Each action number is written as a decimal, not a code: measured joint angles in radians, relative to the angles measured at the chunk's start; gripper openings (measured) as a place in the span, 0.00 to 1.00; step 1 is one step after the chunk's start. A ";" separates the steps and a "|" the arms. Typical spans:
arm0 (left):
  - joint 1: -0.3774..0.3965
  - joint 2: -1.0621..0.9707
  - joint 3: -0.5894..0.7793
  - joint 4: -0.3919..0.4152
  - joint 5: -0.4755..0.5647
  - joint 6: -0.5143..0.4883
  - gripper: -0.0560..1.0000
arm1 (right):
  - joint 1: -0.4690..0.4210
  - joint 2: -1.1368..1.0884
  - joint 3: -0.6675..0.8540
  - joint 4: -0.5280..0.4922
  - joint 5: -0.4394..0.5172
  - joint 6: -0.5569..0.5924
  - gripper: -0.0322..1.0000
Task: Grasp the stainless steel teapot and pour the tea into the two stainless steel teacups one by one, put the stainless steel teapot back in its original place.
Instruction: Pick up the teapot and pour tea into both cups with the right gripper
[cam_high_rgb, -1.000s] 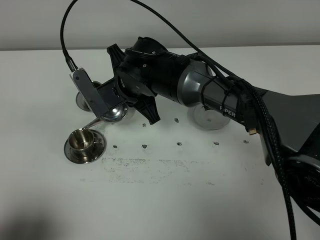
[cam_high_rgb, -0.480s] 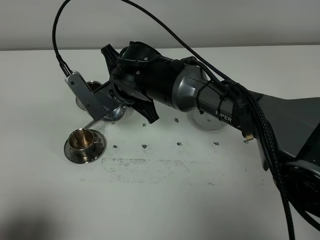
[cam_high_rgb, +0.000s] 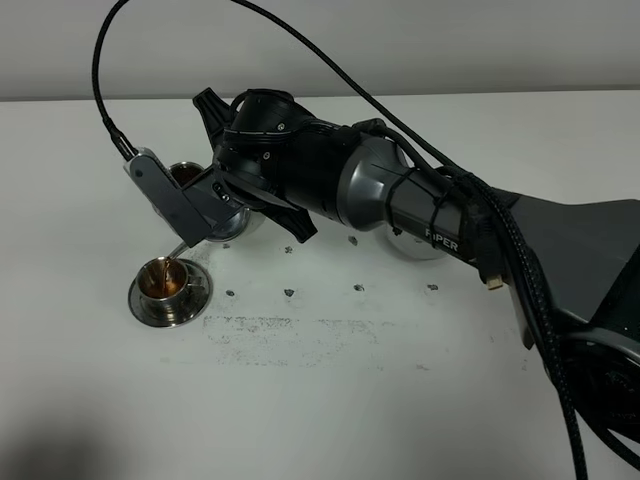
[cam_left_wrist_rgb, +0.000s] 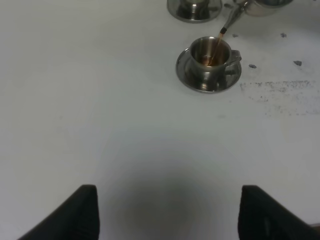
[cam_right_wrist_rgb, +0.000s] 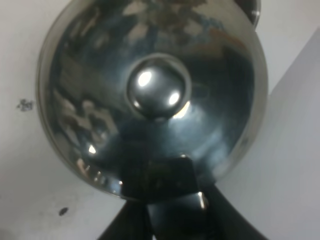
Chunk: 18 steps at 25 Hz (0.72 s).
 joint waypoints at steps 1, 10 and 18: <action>0.000 0.000 0.000 0.000 0.000 0.000 0.60 | 0.001 0.000 0.000 -0.005 0.000 0.000 0.22; 0.000 0.000 0.000 0.000 0.000 0.000 0.60 | 0.010 0.001 0.000 -0.062 -0.001 0.000 0.22; 0.000 0.000 0.000 0.000 0.000 0.000 0.60 | 0.011 0.010 0.000 -0.073 -0.001 -0.010 0.22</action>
